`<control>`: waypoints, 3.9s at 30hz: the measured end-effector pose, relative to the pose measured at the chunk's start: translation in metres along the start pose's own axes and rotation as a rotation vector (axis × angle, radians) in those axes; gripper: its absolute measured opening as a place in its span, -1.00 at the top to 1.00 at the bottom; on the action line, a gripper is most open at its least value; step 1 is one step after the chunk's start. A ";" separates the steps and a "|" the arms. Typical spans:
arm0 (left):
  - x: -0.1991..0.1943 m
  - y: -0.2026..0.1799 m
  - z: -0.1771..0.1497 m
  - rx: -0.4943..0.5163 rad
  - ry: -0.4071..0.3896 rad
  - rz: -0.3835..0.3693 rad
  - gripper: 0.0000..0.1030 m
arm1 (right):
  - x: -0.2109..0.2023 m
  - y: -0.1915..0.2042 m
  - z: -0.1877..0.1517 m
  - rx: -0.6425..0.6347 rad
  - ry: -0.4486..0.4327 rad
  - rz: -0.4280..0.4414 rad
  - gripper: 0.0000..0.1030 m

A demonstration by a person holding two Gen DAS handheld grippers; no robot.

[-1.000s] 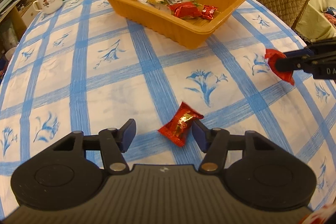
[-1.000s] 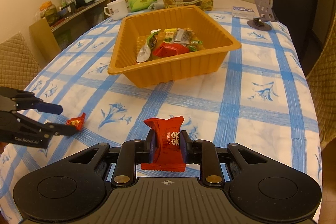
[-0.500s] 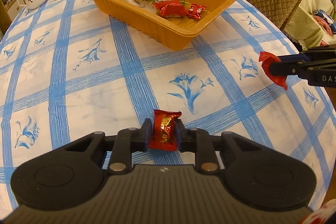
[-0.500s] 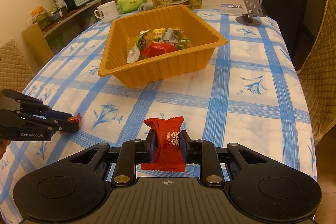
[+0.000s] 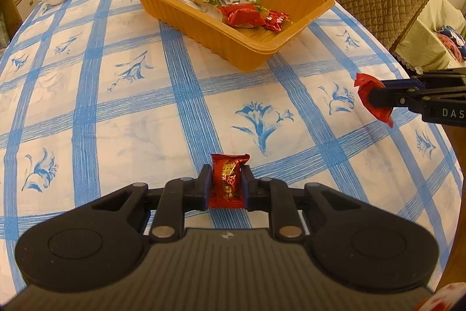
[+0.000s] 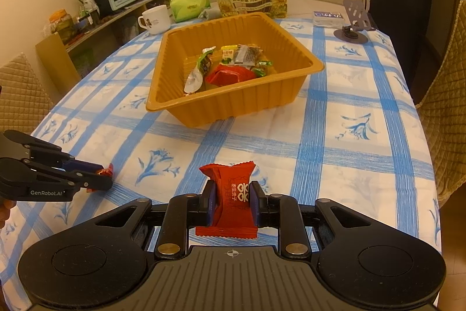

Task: Organize snacks
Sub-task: 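Carry the red packet and red candy over the orange tray, then open both tools to drop the red snacks into the tray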

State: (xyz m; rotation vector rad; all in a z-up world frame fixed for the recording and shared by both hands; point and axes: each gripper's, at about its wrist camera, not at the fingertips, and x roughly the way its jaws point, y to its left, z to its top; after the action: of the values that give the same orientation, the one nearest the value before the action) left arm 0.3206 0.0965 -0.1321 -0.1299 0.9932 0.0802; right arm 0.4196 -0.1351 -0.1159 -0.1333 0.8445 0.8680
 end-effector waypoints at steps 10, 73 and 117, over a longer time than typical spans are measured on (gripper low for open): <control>-0.024 0.002 0.005 -0.043 -0.054 -0.001 0.65 | -0.009 0.004 0.006 -0.016 -0.025 0.017 0.52; 0.071 0.071 0.229 -0.018 -0.163 0.045 0.64 | 0.138 -0.026 0.203 0.182 -0.086 0.044 0.52; 0.082 0.090 0.228 -0.080 -0.153 0.037 0.37 | 0.175 -0.042 0.229 0.330 -0.094 0.066 0.29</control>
State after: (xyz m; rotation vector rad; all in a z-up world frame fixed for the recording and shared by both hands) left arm 0.5428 0.2198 -0.0845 -0.1759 0.8397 0.1614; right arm 0.6489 0.0430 -0.0932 0.2232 0.8956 0.7792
